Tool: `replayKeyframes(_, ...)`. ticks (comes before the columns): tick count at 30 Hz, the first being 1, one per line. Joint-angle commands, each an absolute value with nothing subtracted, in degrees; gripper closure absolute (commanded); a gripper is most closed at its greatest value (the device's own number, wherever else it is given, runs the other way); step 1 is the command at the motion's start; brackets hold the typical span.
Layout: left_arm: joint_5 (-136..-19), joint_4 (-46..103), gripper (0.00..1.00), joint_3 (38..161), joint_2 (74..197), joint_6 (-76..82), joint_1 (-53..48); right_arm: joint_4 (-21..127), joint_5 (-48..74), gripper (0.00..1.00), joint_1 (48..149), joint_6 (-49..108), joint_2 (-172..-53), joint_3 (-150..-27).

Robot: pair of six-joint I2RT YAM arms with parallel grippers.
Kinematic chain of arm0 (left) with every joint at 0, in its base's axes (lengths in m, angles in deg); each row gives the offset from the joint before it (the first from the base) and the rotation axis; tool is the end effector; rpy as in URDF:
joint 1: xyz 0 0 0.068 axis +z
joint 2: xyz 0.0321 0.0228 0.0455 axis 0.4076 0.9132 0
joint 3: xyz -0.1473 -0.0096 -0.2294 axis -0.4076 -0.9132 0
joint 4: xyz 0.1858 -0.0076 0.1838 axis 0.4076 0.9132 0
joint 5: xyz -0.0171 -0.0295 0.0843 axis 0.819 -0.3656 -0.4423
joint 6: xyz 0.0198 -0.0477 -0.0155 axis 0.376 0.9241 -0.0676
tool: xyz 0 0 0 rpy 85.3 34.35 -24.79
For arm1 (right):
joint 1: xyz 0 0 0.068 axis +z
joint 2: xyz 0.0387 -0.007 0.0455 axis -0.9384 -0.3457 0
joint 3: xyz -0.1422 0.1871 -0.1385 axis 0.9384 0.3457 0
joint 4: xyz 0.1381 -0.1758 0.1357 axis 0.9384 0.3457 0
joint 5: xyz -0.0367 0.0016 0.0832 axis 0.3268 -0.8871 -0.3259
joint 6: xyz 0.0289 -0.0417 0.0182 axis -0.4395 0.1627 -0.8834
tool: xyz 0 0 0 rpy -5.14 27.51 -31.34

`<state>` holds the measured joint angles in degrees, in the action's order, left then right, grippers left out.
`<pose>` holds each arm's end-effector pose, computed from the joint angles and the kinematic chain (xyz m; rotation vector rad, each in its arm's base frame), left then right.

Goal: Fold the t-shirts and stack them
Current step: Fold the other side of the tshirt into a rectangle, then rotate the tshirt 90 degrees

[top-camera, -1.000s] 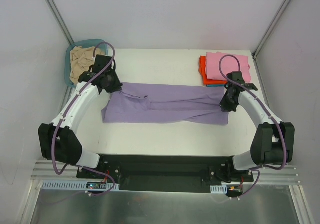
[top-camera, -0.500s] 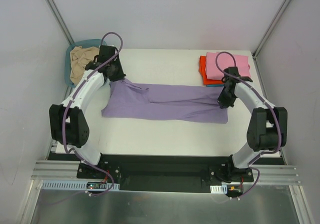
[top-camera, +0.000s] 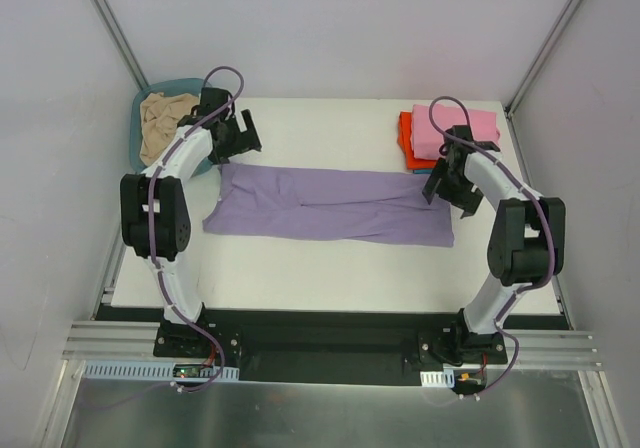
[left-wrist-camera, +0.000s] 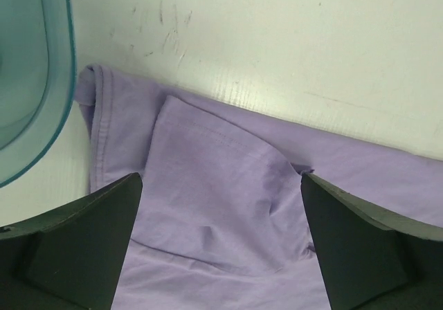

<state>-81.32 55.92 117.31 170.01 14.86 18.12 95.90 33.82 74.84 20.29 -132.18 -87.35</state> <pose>0.4347 -0.0479 0.2588 -0.3152 2.3553 -0.3340 0.3517 0.0233 0.2173 0.3141 2.7288 -0.2176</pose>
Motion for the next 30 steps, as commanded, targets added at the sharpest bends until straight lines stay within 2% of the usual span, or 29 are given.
replayKeyframes(1,-79.18,55.27,0.01,120.07,167.75,15.69,18.25,98.96,37.66,0.00,74.52,21.83,-130.09,-90.83)
replayKeyframes(5,-75.76,55.27,0.01,117.09,163.19,17.36,18.25,98.26,35.64,0.00,74.87,23.07,-127.28,-88.73)
replayKeyframes(8,-74.17,55.09,0.01,111.64,158.98,20.17,18.17,95.45,33.45,0.01,75.57,24.47,-125.52,-85.13)
replayKeyframes(11,-71.88,54.57,0.01,105.05,156.50,21.49,18.08,91.32,26.35,0.00,77.76,28.25,-123.93,-81.79)
replayKeyframes(15,-71.09,53.34,0.01,95.83,153.51,23.42,18.08,88.24,24.74,0.01,81.28,31.77,-125.24,-80.19)
replayKeyframes(23,-69.94,48.59,0.01,86.41,155.78,26.77,18.16,84.90,21.48,0.00,82.96,28.79,-130.61,-76.95)
replayKeyframes(30,-71.35,48.50,0.01,82.99,157.64,27.91,18.78,87.78,21.40,0.00,83.05,27.03,-127.11,-67.73)
